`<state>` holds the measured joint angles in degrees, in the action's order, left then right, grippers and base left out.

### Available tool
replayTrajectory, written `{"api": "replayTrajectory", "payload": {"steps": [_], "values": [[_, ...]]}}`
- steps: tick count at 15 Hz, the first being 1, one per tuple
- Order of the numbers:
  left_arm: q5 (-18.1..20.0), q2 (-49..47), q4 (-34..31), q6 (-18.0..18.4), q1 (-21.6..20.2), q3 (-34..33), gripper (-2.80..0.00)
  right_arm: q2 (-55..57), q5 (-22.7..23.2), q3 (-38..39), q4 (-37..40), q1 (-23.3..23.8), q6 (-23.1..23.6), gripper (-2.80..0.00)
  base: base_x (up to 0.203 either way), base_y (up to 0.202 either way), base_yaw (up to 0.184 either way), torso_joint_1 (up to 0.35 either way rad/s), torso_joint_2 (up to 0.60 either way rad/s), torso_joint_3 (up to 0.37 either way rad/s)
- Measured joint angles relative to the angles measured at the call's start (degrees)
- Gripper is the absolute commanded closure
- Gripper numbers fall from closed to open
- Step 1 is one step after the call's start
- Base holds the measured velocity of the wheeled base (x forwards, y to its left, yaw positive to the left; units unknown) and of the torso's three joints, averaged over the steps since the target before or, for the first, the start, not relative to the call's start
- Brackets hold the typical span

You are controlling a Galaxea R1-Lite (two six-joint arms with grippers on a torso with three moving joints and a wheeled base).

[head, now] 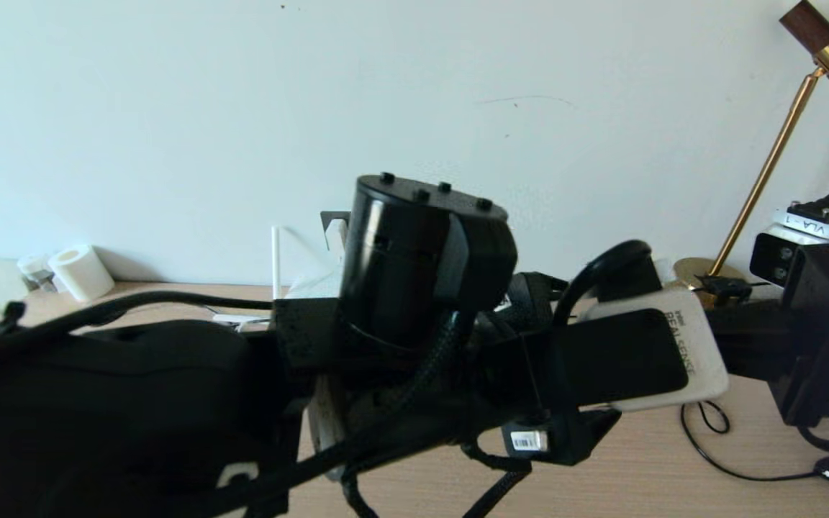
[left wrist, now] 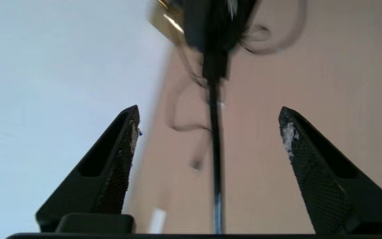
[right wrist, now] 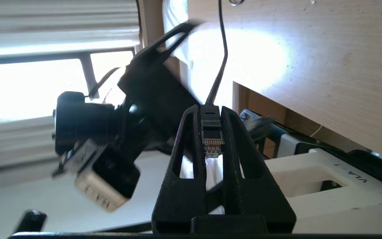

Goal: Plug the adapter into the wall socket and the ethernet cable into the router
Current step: Hand it to the other hand

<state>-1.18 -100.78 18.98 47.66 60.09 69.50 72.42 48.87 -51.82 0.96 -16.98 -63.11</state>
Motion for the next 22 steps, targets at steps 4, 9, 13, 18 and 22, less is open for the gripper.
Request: {"api": "replayTrajectory", "payload": {"steps": [4,9,13,18,22], "values": [[0.23,4.35,6.99,5.36,0.0,-7.6,-2.8,1.4,4.25,-1.76,0.07,1.5,-8.33,0.0,0.0,0.0,0.0,0.0,0.0,0.0],[2.58,10.64,15.28,14.81,0.0,-16.62,-2.8,3.71,12.21,-5.55,0.22,3.15,-18.92,0.0,0.0,0.0,0.0,0.0,0.0,0.0],[2.66,12.22,17.53,18.13,-0.02,-18.02,-2.8,4.99,13.47,-5.59,1.15,2.65,-19.04,0.0,0.0,0.0,0.0,0.0,0.0,0.0],[3.88,8.35,20.13,18.59,0.61,-14.02,-2.8,5.09,14.58,-5.71,1.24,2.16,-20.07,0.0,0.0,0.0,0.0,0.0,0.0,0.0],[4.13,4.45,20.96,18.62,0.96,-11.13,-2.8,4.25,14.69,-5.52,1.21,1.99,-20.09,0.0,0.0,0.0,0.0,0.0,0.0,0.0]]}}
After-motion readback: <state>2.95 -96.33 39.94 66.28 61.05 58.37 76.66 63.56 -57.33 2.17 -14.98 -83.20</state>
